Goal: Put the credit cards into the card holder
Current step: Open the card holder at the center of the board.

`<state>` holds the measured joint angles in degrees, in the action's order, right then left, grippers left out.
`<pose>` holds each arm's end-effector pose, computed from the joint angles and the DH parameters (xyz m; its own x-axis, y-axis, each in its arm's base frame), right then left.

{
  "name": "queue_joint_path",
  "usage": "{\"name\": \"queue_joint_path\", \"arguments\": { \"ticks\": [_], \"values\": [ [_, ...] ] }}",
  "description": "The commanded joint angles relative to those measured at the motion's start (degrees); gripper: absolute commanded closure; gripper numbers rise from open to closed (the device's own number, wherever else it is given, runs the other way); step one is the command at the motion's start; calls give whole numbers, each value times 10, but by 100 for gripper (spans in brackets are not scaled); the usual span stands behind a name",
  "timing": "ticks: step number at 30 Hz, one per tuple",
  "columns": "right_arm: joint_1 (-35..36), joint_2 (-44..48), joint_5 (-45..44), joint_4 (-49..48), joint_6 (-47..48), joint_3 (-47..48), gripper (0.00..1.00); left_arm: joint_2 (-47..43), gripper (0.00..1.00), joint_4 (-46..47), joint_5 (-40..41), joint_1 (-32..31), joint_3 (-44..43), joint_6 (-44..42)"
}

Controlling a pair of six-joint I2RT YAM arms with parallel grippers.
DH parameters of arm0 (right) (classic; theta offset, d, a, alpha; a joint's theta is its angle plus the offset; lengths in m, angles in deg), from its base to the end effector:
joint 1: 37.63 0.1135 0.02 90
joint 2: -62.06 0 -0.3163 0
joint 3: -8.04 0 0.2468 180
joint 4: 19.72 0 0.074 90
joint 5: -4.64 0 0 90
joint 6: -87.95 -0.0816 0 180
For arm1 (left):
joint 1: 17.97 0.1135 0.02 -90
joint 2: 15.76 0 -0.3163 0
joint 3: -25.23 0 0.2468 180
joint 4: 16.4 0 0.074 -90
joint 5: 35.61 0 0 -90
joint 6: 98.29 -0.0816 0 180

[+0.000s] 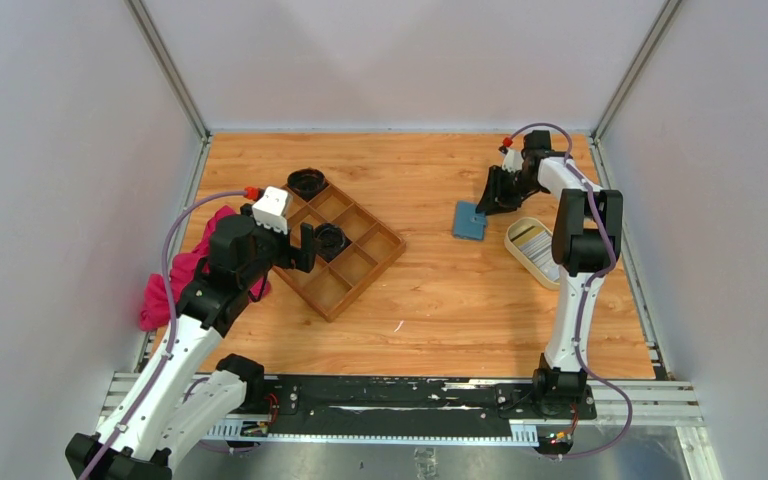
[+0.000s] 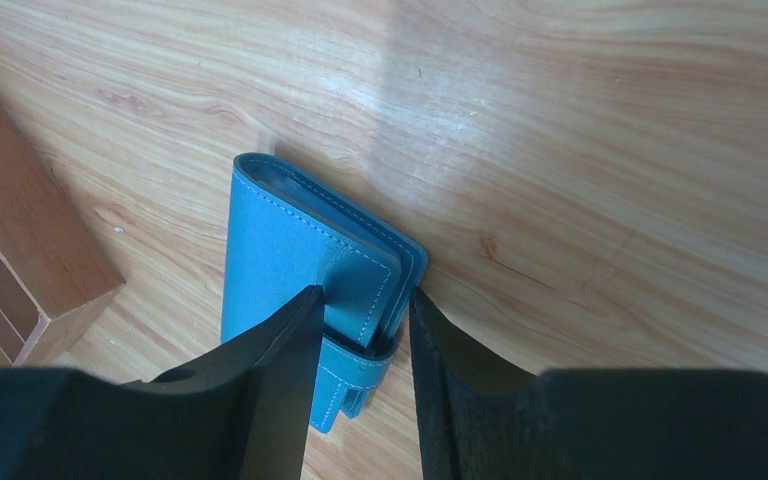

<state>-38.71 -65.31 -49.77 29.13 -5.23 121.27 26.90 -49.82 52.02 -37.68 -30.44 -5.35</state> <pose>0.5159 0.0378 0.1795 -0.9032 0.0621 -0.4247 -0.1991 0.8158 0.5429 0.1623 -0.0617 0.3292 -0.3470 0.0699 -0.9352 0.3561 0.9323 -0.0625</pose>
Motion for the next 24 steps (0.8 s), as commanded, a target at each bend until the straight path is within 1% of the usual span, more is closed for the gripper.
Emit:
{"name": "queue_joint_path", "arguments": {
  "ticks": [1,5,8,11,16,24],
  "values": [
    [7,-1,3,19,5,14,59,2,0,1,-1,-2,5,-9],
    [7,9,-5,19,23,17,53,2,0,3,-3,-2,6,-9],
    [7,14,-3,19,29,21,51,2,0,3,-5,-2,6,-9],
    [7,17,1,18,29,24,52,4,0,3,-7,-2,6,-9],
    [7,19,11,16,55,25,53,6,0,4,-9,-2,6,-9],
    [8,0,35,17,48,30,57,9,0,3,-10,-2,7,-10]
  ]
}}
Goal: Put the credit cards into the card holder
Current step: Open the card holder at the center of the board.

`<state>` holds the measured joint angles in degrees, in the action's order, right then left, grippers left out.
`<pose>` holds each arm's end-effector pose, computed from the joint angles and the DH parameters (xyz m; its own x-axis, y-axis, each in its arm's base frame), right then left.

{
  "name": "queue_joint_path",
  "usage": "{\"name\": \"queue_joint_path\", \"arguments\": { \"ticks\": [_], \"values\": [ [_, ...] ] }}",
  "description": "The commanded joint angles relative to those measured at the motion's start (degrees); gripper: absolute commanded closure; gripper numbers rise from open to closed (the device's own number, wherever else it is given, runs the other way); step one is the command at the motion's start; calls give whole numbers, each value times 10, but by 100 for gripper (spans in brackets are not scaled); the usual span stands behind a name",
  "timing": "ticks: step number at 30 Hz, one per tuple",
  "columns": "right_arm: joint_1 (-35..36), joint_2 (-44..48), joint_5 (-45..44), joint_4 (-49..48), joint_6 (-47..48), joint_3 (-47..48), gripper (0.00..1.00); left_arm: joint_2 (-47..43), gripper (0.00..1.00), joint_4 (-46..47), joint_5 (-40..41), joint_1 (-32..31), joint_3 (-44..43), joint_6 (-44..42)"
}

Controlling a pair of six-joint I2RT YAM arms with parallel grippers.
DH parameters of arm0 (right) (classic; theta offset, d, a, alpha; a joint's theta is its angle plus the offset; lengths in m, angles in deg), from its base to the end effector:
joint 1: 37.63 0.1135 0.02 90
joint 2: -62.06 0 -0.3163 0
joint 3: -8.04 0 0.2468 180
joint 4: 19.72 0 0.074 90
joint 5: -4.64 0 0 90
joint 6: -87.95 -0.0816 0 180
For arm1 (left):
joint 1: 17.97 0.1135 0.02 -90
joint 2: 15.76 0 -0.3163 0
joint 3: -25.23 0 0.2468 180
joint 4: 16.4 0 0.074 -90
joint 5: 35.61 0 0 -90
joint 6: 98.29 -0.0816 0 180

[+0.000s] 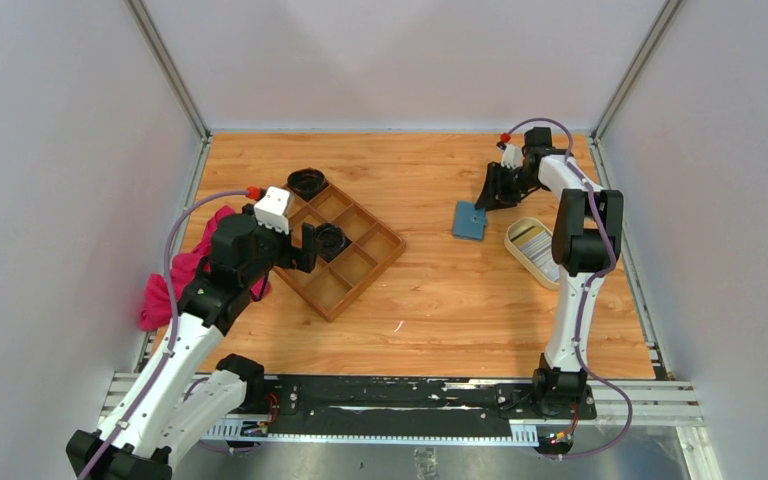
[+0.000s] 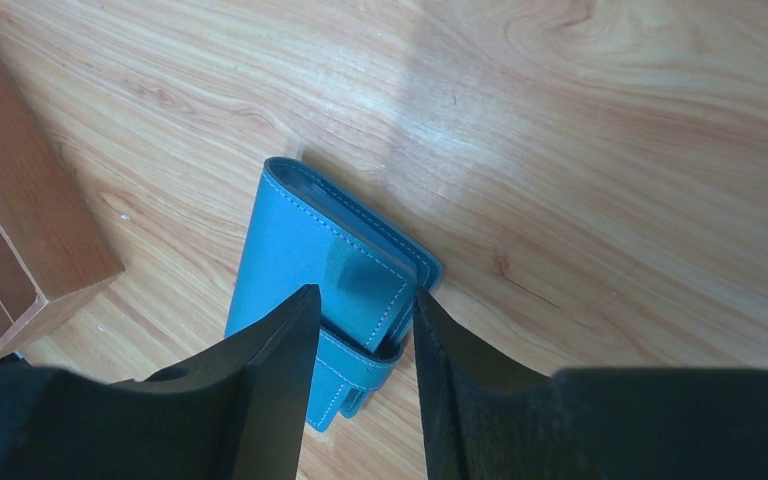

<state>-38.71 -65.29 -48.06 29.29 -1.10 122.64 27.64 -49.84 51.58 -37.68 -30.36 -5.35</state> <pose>0.5192 0.0397 0.1881 -0.8762 0.0033 -0.4820 -0.2863 0.8009 0.5259 0.1647 -0.0632 0.3266 -0.3602 0.0746 -0.9299 0.3619 0.9299 -0.0655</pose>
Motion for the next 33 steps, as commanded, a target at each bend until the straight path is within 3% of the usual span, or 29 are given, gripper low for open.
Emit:
{"name": "queue_joint_path", "arguments": {
  "ticks": [1,6,20,30,33],
  "values": [
    [8,-2,21,15,6,17,59,2,0,3,-6,-2,6,-10],
    [8,-14,23,15,-4,19,63,3,0,4,-7,-2,6,-10],
    [8,-51,59,15,-26,11,62,5,0,3,-6,-2,6,-11],
    [1,-36,135,1,-32,-5,96,5,0,3,-14,-2,6,-12],
    [-2,-9,170,-13,-30,-22,100,3,0,5,-24,-2,6,-12]
  ]
}}
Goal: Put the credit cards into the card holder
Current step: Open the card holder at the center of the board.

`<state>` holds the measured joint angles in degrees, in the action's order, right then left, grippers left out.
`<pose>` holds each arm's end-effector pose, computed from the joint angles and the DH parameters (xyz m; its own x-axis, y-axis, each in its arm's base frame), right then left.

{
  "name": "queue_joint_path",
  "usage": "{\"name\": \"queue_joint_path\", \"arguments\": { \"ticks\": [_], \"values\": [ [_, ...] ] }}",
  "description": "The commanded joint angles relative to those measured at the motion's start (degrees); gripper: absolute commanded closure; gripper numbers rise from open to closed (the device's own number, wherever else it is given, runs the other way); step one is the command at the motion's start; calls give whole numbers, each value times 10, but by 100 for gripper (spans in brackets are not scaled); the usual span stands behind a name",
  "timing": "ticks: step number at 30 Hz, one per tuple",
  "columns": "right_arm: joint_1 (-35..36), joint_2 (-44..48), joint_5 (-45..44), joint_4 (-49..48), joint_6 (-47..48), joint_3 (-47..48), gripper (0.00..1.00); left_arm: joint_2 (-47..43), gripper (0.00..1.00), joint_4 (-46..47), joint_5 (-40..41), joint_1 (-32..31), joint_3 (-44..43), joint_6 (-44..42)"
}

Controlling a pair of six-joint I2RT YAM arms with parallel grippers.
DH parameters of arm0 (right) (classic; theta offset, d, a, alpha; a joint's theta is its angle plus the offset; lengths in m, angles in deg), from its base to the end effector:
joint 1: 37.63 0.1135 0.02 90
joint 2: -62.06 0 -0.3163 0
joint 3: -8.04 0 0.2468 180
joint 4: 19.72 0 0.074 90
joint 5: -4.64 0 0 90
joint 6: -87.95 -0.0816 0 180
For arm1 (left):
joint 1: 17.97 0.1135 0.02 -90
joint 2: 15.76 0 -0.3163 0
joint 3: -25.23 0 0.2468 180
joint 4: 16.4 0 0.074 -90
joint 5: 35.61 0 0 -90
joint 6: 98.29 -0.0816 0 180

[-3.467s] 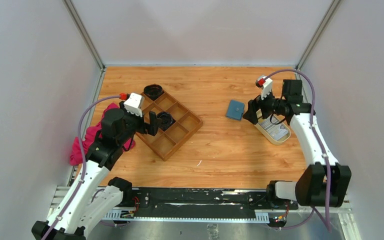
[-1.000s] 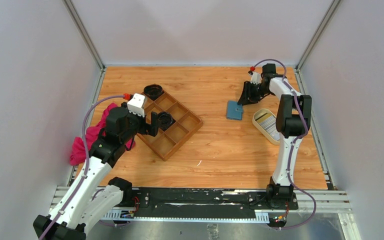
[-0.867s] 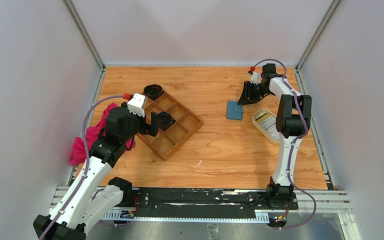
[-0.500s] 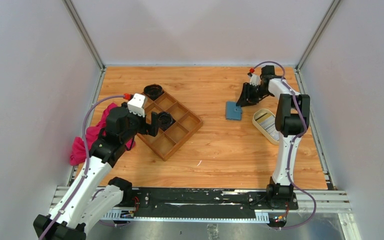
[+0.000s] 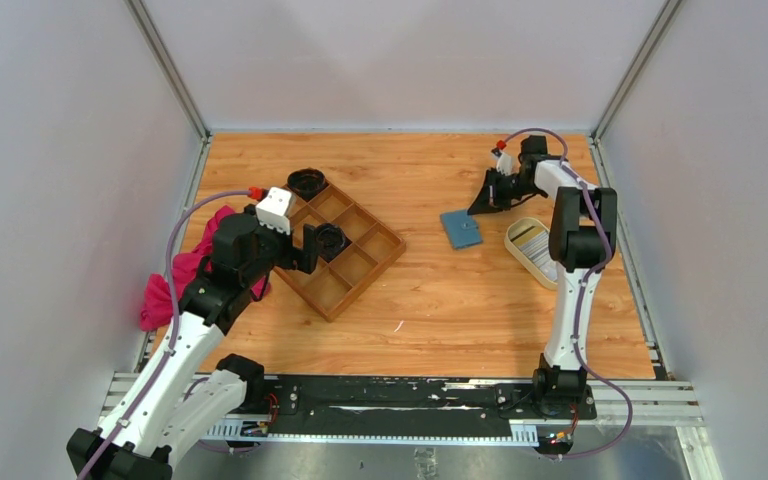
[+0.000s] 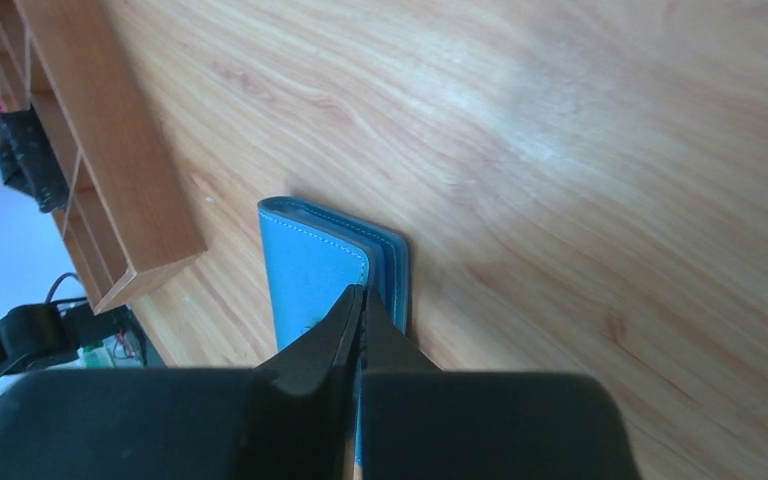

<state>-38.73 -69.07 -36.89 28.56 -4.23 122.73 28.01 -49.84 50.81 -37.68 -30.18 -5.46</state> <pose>0.5205 0.0511 0.1661 -0.9151 0.0428 -0.4010 -0.2723 0.6679 0.6927 0.1655 -0.0647 0.3244 -0.3685 0.0797 -0.9262 0.3734 0.9251 -0.0690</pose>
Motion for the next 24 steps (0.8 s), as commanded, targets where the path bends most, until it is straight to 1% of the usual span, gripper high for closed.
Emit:
{"name": "queue_joint_path", "arguments": {
  "ticks": [1,5,9,11,13,16,17,18,19,20,21,24],
  "values": [
    [-2,38,72,-11,3,-31,100,-1,0,5,-22,-2,4,-11],
    [-2,90,139,-29,29,-87,100,-7,0,9,-47,-2,4,-4],
    [-1,154,157,-38,73,-155,100,-14,0,15,-89,-2,-1,34],
    [-1,189,171,-38,93,-191,100,-19,0,23,-122,-2,0,77],
    [2,216,187,-37,118,-229,100,-31,0,50,-163,-3,19,137],
    [8,251,216,-34,151,-290,100,-70,3,145,-201,-17,89,260],
    [8,263,219,-29,170,-307,100,-96,3,178,-198,-38,117,307],
    [16,274,220,-15,191,-320,100,-108,3,189,-178,-62,135,320],
    [27,284,219,5,207,-329,100,-124,3,191,-149,-80,150,329],
    [31,292,218,32,249,-333,100,-139,3,191,-120,-107,162,333],
    [36,299,219,60,276,-335,100,-151,3,191,-93,-142,175,338],
    [51,309,237,134,365,-337,100,-165,2,248,-48,-202,220,356]
  ]
}}
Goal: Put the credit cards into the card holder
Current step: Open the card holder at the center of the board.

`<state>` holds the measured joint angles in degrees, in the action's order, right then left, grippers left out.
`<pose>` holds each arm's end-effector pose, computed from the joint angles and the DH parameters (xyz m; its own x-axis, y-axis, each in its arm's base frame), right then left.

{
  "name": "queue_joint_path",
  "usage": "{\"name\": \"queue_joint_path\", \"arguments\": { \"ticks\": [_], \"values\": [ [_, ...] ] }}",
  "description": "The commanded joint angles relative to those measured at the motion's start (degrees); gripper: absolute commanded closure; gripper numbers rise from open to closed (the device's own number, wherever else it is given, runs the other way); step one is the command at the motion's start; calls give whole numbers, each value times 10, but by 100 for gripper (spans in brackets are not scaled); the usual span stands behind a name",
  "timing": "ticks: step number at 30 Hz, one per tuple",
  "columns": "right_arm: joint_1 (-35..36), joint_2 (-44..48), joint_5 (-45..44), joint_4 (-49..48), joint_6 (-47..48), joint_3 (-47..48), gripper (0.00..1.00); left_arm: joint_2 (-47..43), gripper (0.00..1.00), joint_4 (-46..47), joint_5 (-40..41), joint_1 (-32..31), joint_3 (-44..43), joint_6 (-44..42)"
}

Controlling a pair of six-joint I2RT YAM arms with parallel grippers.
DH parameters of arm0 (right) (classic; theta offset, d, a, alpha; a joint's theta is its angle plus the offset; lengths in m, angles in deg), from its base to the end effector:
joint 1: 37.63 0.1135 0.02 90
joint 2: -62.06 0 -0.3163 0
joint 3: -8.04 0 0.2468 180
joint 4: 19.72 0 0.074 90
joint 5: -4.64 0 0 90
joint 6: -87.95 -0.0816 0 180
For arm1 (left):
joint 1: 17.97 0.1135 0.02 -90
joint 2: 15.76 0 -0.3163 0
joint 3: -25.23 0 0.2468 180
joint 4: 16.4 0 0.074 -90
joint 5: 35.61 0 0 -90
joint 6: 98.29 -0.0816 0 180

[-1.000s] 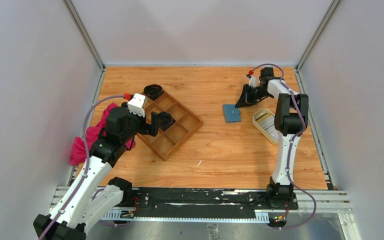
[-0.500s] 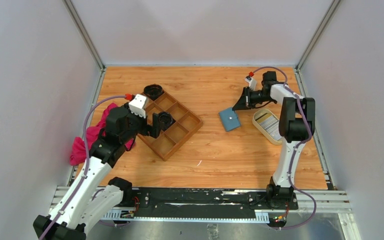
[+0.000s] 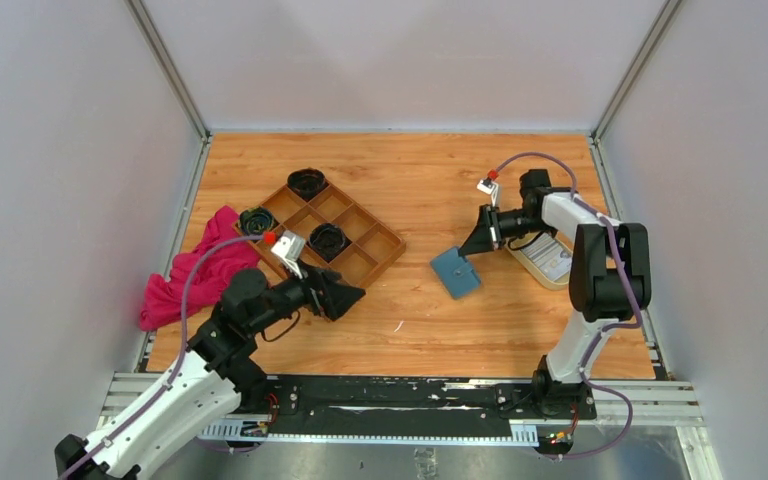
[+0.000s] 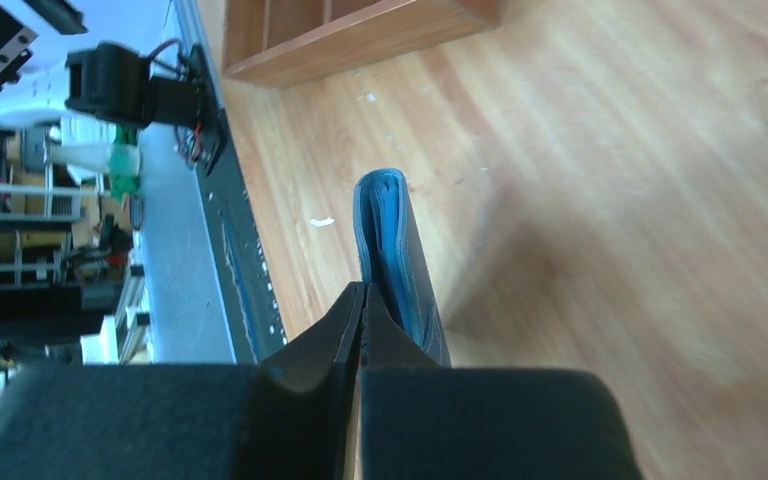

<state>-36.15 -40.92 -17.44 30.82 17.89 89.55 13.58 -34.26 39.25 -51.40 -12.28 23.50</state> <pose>0.3510 0.0847 0.2318 -0.7929 -0.1487 -0.5909 -0.6023 0.3379 0.7232 0.1044 -0.0944 0.2778 -0.5127 -0.2709 -0.8147 0.5606 0.6130 -0.5567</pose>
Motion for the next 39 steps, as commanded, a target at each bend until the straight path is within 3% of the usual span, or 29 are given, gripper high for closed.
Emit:
{"name": "queue_joint_path", "arguments": {
  "ticks": [1,6,9,14,21,30,39],
  "values": [
    [29,28,43,135,169,0,100,-16,3,114,78,-83,52,68],
    [45,41,34,197,241,11,100,51,2,184,163,-194,68,12],
    [58,58,13,196,253,0,100,104,2,234,172,-222,71,-8],
    [80,79,-4,194,265,-10,100,155,2,315,162,-226,93,-14],
    [117,90,-8,198,289,-16,100,155,1,390,155,-228,141,-25],
    [163,98,-17,205,310,-14,100,173,0,537,111,-228,204,-117],
    [177,97,-15,214,324,-11,100,381,0,700,56,-228,174,-140]
  ]
}}
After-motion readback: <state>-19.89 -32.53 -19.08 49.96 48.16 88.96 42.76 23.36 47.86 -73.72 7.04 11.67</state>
